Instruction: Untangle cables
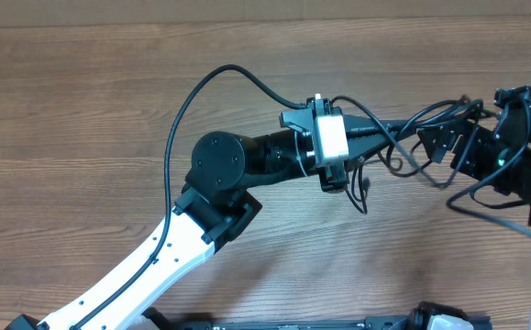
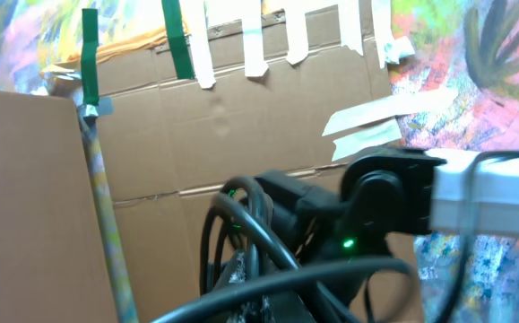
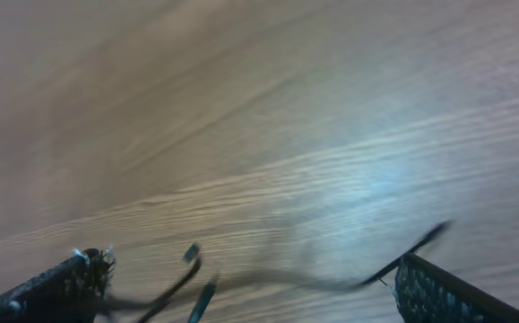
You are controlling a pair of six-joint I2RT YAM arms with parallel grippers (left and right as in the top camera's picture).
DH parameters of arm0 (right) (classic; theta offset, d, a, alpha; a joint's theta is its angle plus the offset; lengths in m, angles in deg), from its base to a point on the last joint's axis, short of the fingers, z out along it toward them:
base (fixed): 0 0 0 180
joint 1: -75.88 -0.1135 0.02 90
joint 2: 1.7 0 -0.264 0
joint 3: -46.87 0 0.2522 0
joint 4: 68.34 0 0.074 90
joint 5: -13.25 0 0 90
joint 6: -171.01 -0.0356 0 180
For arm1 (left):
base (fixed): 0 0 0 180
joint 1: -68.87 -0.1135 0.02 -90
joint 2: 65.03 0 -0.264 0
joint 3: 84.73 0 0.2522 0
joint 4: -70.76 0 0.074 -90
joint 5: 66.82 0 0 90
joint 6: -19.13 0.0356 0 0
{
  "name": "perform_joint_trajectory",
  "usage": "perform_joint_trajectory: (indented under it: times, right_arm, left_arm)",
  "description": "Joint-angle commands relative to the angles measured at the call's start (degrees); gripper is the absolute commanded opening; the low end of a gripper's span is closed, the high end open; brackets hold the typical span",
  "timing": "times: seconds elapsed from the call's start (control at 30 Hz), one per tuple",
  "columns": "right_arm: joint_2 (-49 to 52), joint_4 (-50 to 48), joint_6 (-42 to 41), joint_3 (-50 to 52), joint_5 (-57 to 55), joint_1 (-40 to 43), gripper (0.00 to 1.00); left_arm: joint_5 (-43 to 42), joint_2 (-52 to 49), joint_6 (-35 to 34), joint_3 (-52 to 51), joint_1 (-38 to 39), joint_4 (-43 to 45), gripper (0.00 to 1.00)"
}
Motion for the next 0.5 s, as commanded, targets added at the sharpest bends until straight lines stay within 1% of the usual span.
perform_joint_trajectory:
  times: [0.0, 0.07, 0.17, 0.33, 0.47]
  right_arm:
    - [2.5, 1.0, 0.1, -0.3, -6.9, 0.2, 1.0]
    - [3.0, 1.4, 0.1, -0.3, -7.3, 0.2, 1.0]
    - [3.0, 1.6, 0.1, -0.3, -8.9, 0.2, 1.0]
    - [3.0, 3.1, 0.1, -0.3, -14.5, 0.2, 1.0]
    - [3.0, 3.5, 0.1, -0.3, -16.0, 0.2, 1.0]
  left_arm:
    - [0.0, 2.4, -1.4, 1.5, -3.3, 1.2, 0.04]
    - [0.0, 2.6, -1.7, 1.5, -6.1, 1.2, 0.04]
    - [0.0, 2.7, -4.5, 1.5, -10.9, 1.3, 0.04]
    - [-0.8, 3.3, -13.5, 1.5, -20.3, 4.0, 0.04]
    - [-2.6, 3.4, -16.8, 1.5, -24.6, 6.4, 0.04]
